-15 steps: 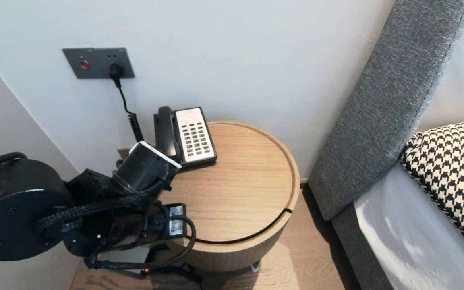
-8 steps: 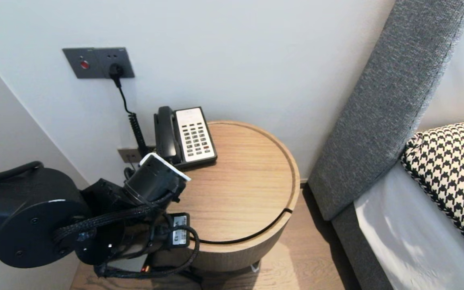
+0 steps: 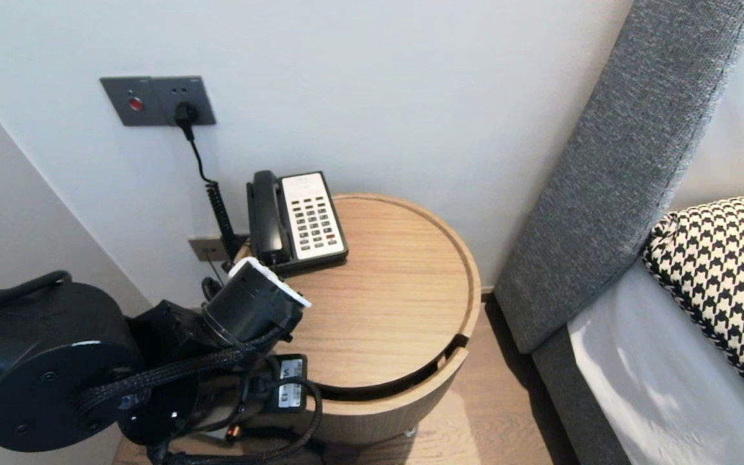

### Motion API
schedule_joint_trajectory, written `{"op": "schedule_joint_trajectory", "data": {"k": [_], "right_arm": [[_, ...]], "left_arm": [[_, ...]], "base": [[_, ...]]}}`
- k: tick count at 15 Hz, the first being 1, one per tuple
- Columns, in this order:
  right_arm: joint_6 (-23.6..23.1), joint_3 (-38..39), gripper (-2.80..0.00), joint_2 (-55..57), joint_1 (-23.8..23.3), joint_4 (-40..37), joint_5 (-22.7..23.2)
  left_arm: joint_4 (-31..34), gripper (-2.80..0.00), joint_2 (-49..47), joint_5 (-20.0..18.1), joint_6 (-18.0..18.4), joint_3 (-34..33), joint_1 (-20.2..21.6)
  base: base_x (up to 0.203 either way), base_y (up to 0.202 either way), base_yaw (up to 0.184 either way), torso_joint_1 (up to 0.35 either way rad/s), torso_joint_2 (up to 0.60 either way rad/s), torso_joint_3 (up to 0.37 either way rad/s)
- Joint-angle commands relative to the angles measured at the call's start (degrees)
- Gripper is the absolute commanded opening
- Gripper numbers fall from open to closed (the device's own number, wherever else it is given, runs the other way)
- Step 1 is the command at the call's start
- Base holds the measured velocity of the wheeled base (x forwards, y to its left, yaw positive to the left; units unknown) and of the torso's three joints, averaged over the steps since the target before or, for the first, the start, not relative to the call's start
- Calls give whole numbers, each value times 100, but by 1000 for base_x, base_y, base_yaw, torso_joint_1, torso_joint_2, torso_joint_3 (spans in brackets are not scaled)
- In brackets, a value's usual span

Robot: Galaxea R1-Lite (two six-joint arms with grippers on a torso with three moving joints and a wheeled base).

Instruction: Open the nightstand drawer

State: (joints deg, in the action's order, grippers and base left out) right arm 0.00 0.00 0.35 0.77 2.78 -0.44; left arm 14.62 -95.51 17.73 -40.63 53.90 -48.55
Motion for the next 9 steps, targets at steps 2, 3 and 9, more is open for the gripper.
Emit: {"op": "schedule_joint_trajectory", "data": {"k": [2, 3, 9], "right_arm": [[0, 149, -280, 9, 2, 3, 0], [0, 149, -280, 9, 2, 3, 0], [0, 149, -280, 9, 2, 3, 0]], "left_arm": [[15, -280, 128, 0, -40, -281, -151], [15, -280, 164, -6, -42, -328, -181], [-2, -280, 312, -14, -89, -760, -468]], "base": [[0, 0, 0, 0, 0, 0], [0, 0, 0, 0, 0, 0], [0, 0, 0, 0, 0, 0]]}}
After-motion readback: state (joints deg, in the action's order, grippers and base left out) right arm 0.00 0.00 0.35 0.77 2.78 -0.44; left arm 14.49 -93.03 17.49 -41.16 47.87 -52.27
